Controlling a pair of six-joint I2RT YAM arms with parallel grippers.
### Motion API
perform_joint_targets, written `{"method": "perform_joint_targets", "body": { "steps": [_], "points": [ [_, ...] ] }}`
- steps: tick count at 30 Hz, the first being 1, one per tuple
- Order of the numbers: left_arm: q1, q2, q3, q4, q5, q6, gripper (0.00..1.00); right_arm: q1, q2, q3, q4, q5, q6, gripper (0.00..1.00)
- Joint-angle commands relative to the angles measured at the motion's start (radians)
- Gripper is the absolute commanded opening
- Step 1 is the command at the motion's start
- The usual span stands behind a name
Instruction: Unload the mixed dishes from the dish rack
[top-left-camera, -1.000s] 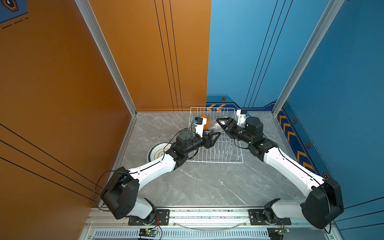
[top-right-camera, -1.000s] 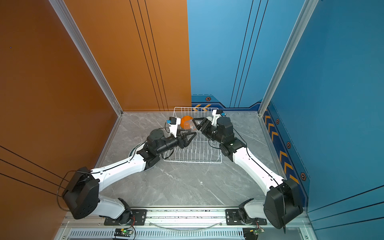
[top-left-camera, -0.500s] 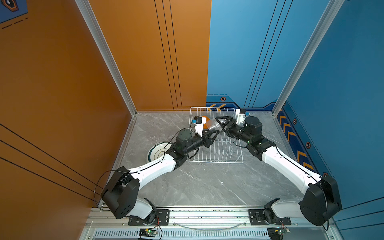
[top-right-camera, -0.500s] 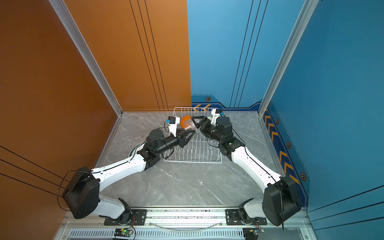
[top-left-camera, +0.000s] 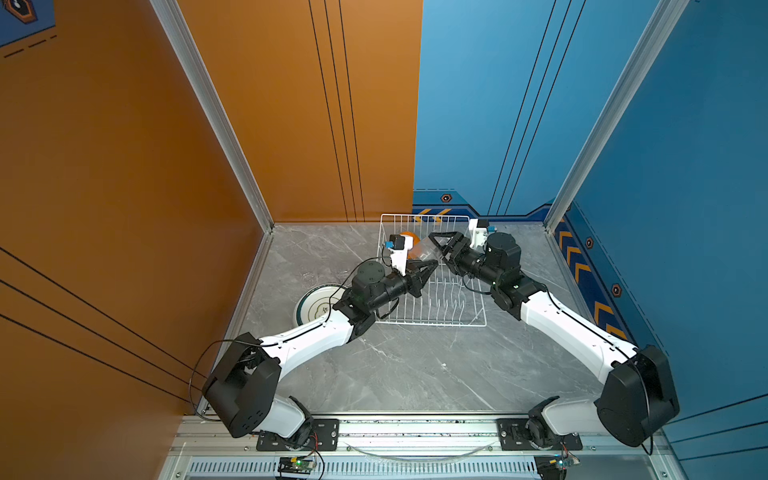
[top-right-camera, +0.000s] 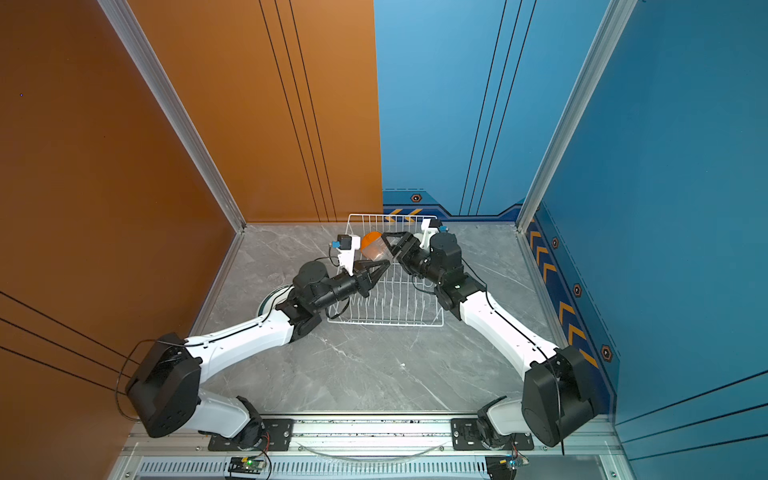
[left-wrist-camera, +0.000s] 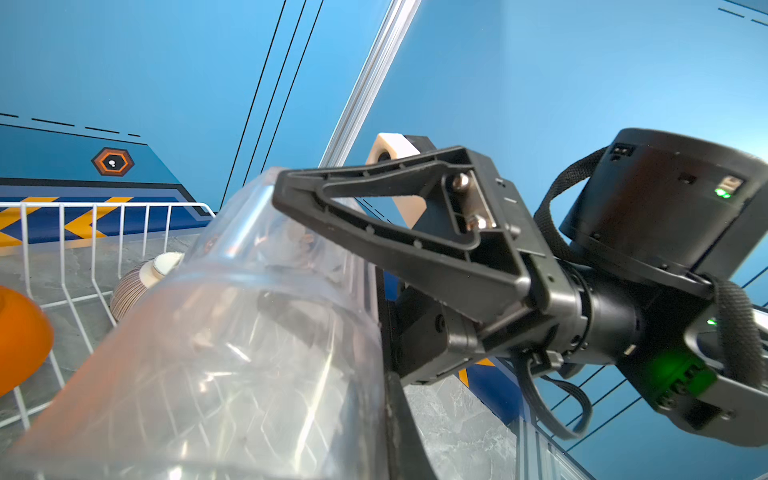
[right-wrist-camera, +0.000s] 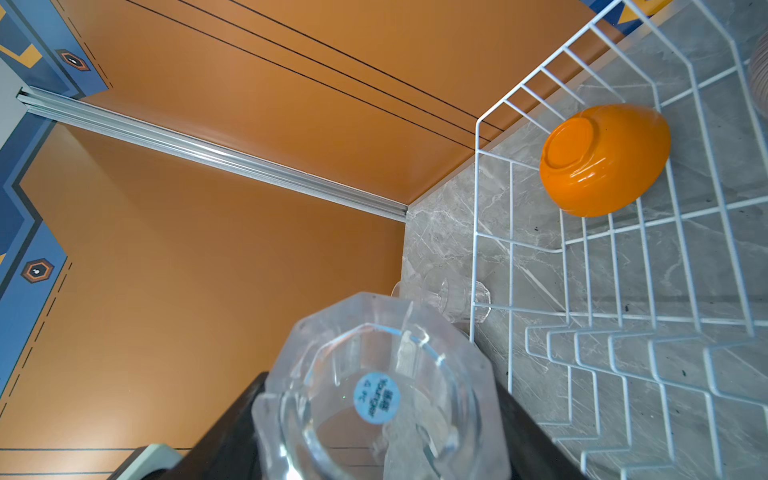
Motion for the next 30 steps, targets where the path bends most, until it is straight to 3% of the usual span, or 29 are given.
{"method": "perform_joint_targets", "body": {
  "steps": [1, 24, 30],
  "points": [
    [0.024, 0.001, -0.01, 0.028, -0.066, -0.028, 0.0, 0.018, 0.0, 0.007, 0.012, -0.013, -0.054, 0.67],
    [0.026, 0.008, -0.011, 0.04, -0.054, -0.03, 0.0, 0.04, -0.04, 0.005, -0.034, 0.091, -0.135, 0.82],
    [0.026, 0.01, -0.013, 0.04, -0.055, -0.032, 0.0, 0.041, -0.047, 0.005, -0.036, 0.099, -0.142, 0.92]
  ]
}}
